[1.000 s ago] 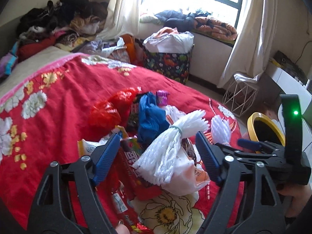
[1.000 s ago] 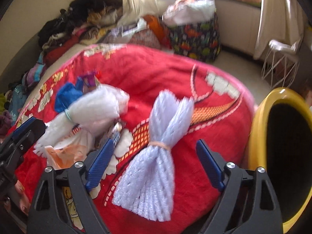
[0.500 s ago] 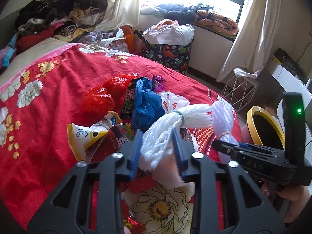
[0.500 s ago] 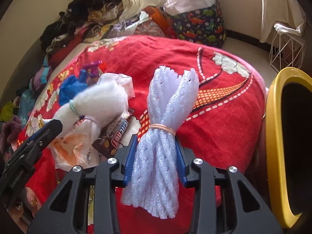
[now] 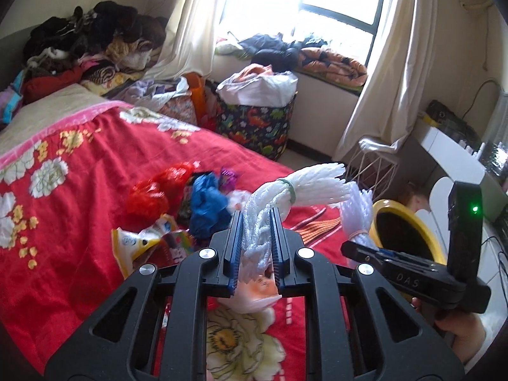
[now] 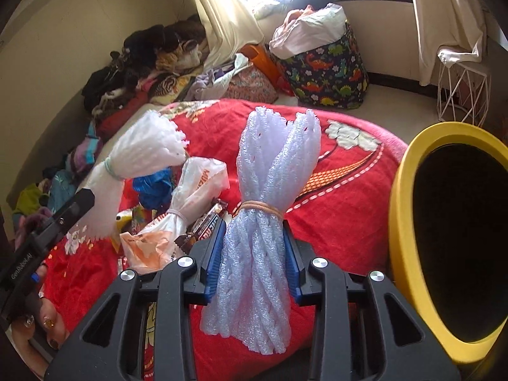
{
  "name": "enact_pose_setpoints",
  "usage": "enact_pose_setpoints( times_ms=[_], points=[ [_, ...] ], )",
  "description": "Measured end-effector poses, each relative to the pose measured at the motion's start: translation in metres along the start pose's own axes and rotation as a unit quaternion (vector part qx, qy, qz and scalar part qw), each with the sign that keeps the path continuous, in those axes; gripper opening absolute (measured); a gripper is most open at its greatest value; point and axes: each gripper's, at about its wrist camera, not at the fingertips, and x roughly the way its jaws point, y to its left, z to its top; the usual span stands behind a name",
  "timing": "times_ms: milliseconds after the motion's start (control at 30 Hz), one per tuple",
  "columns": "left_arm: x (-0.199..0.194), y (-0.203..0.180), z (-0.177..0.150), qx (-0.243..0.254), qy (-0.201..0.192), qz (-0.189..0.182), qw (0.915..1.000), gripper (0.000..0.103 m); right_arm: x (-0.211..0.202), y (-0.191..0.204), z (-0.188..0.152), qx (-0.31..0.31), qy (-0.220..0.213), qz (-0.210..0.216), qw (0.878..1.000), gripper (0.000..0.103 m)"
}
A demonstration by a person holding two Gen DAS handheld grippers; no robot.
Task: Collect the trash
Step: 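Carry the lilac yarn bundle with the right tool over the yellow bin and release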
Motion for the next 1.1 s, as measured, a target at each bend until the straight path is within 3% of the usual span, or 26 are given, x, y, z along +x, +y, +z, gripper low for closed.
enact_pose_setpoints(
  times_ms=[467, 1100],
  points=[
    [-0.003, -0.045, 0.002, 0.035, 0.003, -0.030, 0.9989, 0.012, -0.055, -0.027, 0.007, 0.007, -0.063, -0.035, 0.997, 0.032],
    [0.009, -0.088, -0.008, 0.078, 0.029, -0.047, 0.9954, 0.012, -0.096, -0.083, 0.006, 0.062, -0.099, -0.081, 0.990, 0.032]
  ],
)
